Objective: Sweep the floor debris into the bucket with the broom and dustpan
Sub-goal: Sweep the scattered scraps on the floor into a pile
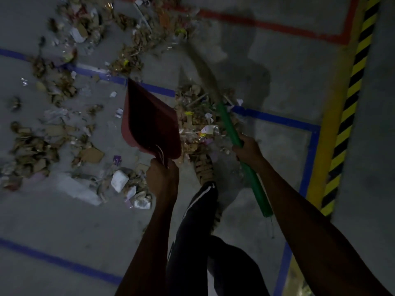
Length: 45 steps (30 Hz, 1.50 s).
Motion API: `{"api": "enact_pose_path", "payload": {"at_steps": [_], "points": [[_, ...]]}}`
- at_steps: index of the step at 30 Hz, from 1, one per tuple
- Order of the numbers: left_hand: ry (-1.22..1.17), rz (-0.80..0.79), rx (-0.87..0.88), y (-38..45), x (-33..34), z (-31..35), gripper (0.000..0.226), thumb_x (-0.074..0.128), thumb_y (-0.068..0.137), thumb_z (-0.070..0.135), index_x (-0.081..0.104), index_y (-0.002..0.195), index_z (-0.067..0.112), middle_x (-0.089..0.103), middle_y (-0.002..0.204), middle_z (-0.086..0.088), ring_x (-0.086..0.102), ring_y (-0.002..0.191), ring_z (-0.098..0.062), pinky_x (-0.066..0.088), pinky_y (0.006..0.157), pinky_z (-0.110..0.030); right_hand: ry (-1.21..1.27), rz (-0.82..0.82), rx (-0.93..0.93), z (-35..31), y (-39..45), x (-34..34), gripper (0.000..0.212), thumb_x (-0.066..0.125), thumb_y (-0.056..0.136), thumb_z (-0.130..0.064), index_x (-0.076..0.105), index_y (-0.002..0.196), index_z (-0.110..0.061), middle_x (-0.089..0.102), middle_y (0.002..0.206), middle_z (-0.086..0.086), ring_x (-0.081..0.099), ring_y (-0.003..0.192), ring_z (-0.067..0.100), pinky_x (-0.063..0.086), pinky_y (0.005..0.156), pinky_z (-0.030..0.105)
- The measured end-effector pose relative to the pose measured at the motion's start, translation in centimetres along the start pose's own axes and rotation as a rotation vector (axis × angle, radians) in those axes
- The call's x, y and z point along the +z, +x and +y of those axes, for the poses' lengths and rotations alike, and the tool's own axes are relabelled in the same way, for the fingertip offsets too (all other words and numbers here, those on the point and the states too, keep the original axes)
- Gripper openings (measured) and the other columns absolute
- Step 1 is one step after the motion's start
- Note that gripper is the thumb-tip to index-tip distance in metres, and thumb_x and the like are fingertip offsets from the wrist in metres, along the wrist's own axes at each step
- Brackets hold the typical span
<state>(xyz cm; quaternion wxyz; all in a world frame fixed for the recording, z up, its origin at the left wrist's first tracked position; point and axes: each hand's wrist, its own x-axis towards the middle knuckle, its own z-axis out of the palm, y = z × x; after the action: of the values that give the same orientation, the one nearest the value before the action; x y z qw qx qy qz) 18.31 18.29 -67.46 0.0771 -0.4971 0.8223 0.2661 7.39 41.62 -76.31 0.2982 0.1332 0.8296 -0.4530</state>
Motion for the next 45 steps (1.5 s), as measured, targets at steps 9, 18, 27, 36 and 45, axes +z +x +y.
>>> {"api": "enact_pose_path", "payload": {"at_steps": [9,18,27,36,45], "points": [[-0.137,-0.156,0.106,-0.6,1.8,-11.1,0.041,0.042,0.085,0.058,0.043,0.101,0.021,0.064,0.089,-0.015,0.068,0.073,-0.037,0.057,0.062,-0.053,0.028,0.18,0.274,8.0,-5.4,1.1,0.035,0.063,0.091,-0.011,0.062,0.126,-0.014,0.068,0.103,0.015,0.066,0.076,0.031,0.056,0.066,0.036],[-0.149,-0.26,0.436,0.9,-0.4,-13.8,0.029,0.048,0.093,0.046,0.045,0.101,0.019,0.062,0.077,-0.008,0.062,0.061,-0.029,0.053,0.053,-0.05,0.085,-0.061,0.225,6.9,-9.0,12.5,0.041,0.056,0.093,-0.006,0.061,0.132,-0.017,0.066,0.087,0.014,0.062,0.059,0.02,0.052,0.052,0.03],[-0.137,-0.251,0.583,3.2,-2.8,-15.2,0.037,0.052,0.101,0.035,0.059,0.12,0.003,0.068,0.092,-0.013,0.065,0.08,-0.025,0.036,0.062,-0.028,0.212,0.15,0.119,7.4,-13.0,13.3,0.046,0.062,0.095,-0.009,0.058,0.137,-0.027,0.064,0.079,0.007,0.059,0.053,0.02,0.052,0.05,0.031],[-0.137,-0.231,0.632,3.0,-3.2,-18.4,0.032,0.057,0.1,0.031,0.059,0.084,0.003,0.056,0.064,-0.003,0.054,0.055,-0.019,0.029,0.052,-0.026,0.204,0.187,0.394,12.7,-14.4,15.2,0.033,0.062,0.094,-0.011,0.063,0.126,-0.014,0.068,0.103,0.022,0.066,0.071,0.029,0.061,0.068,0.052],[-0.093,-0.166,0.523,0.3,-4.1,-21.8,0.032,0.051,0.101,0.033,0.056,0.088,0.005,0.061,0.072,-0.006,0.057,0.063,-0.02,0.032,0.05,-0.028,0.259,-0.074,0.283,9.1,-21.4,21.3,0.044,0.055,0.099,-0.003,0.049,0.135,-0.027,0.061,0.087,0.008,0.059,0.06,0.024,0.051,0.053,0.033]]}}
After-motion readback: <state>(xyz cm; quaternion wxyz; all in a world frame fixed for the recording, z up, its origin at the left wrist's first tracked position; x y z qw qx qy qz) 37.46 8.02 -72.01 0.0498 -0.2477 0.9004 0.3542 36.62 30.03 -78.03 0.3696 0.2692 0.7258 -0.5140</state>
